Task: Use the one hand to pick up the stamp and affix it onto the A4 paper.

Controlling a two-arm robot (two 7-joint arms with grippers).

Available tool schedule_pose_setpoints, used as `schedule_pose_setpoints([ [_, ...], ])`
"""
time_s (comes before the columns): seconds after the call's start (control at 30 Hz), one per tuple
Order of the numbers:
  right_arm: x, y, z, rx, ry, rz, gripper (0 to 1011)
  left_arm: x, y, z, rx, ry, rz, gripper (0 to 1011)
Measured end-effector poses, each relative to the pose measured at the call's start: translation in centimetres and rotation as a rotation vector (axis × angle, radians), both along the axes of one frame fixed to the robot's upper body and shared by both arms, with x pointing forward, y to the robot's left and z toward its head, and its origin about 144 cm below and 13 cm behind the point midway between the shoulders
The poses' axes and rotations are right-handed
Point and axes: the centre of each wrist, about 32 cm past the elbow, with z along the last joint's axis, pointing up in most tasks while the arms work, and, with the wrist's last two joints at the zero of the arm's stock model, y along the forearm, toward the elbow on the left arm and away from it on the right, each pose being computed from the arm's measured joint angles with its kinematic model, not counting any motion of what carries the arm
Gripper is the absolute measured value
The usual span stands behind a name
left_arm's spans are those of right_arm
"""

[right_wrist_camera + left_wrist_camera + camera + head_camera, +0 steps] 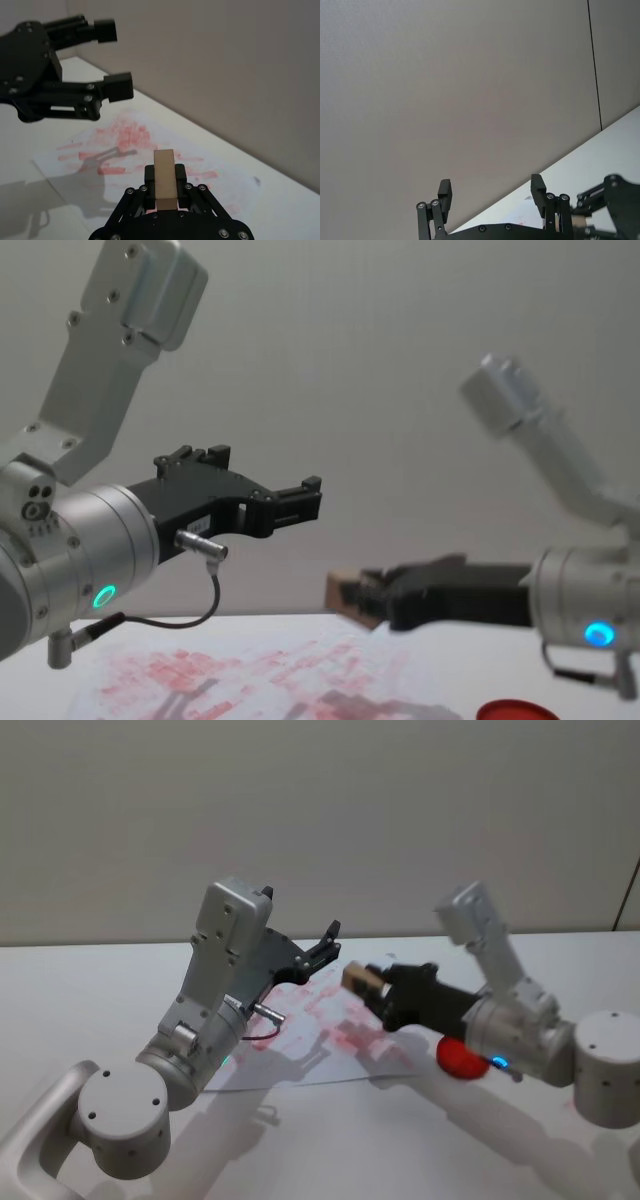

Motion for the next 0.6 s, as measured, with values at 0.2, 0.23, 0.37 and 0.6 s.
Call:
schedule_pose_setpoints([
  [0.2,-1.5,-2.1,1.3,0.034,-0.054,-0.069,216,0.0,0.0,0.0,0.000,0.000,0.000,1001],
  [0.23,-1.7,-2.2,1.5,0.039,-0.058,-0.077,216,0.0,0.0,0.0,0.000,0.000,0.000,1001],
  [0.37,-3.0,-3.7,1.8,0.047,-0.059,-0.121,216,0.0,0.0,0.0,0.000,0.000,0.000,1001],
  [0.6,-5.3,-6.0,1.5,0.045,-0.020,-0.194,216,0.0,0.0,0.0,0.000,0.000,0.000,1001],
])
